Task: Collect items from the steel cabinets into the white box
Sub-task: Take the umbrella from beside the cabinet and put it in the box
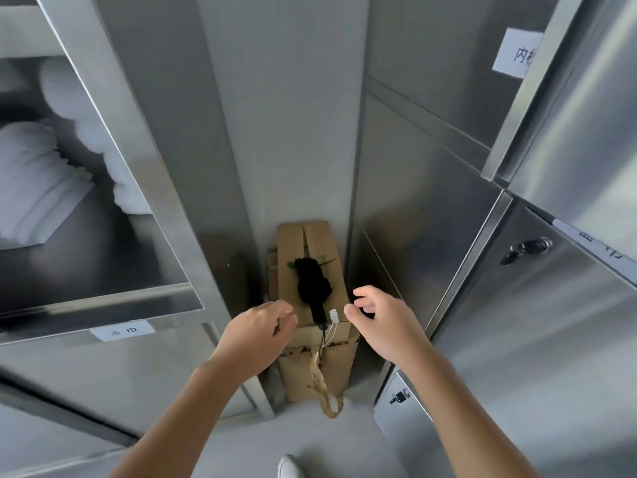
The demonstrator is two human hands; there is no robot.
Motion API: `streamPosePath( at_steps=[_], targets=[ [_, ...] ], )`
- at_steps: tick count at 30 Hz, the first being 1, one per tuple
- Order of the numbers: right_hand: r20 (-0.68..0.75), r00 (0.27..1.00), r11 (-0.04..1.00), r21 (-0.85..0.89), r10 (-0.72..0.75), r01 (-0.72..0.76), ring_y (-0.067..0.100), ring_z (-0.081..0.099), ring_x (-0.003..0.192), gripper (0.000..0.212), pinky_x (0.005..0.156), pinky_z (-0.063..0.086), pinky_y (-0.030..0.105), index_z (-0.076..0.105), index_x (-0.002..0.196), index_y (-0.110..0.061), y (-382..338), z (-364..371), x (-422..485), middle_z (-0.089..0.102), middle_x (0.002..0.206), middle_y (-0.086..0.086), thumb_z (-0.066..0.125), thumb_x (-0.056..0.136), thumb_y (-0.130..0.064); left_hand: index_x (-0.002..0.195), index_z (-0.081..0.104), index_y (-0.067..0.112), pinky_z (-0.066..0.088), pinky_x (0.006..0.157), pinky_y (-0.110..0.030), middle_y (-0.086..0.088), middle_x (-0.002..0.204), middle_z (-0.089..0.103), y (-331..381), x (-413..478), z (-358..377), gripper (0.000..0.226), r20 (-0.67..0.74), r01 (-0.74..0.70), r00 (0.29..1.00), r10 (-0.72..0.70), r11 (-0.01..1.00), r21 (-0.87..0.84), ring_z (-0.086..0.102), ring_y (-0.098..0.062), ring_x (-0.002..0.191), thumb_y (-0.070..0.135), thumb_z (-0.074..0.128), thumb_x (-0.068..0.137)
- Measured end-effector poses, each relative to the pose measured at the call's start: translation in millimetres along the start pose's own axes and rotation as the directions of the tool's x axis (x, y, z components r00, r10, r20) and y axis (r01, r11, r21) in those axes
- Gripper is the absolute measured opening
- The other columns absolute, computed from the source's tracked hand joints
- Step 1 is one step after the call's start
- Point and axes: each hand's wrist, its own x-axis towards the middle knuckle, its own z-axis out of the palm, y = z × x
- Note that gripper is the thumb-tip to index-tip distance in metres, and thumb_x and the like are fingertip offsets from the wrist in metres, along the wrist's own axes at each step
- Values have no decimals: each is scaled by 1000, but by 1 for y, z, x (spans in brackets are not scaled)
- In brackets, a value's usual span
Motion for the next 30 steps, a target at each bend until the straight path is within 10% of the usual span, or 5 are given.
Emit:
streamPosePath(
  at_steps=[30],
  targets=[
    [140, 987, 996, 27, 81, -85, 7, 61, 118, 46, 91, 44, 21, 55, 139, -27, 6, 54, 153, 66, 131, -11, 53, 99, -48, 117, 59, 29, 53, 73, -30, 12, 97, 63, -39, 111, 49, 29, -17, 179, 982, -186, 964, -195, 61, -9, 86, 44, 42, 100]
  ],
)
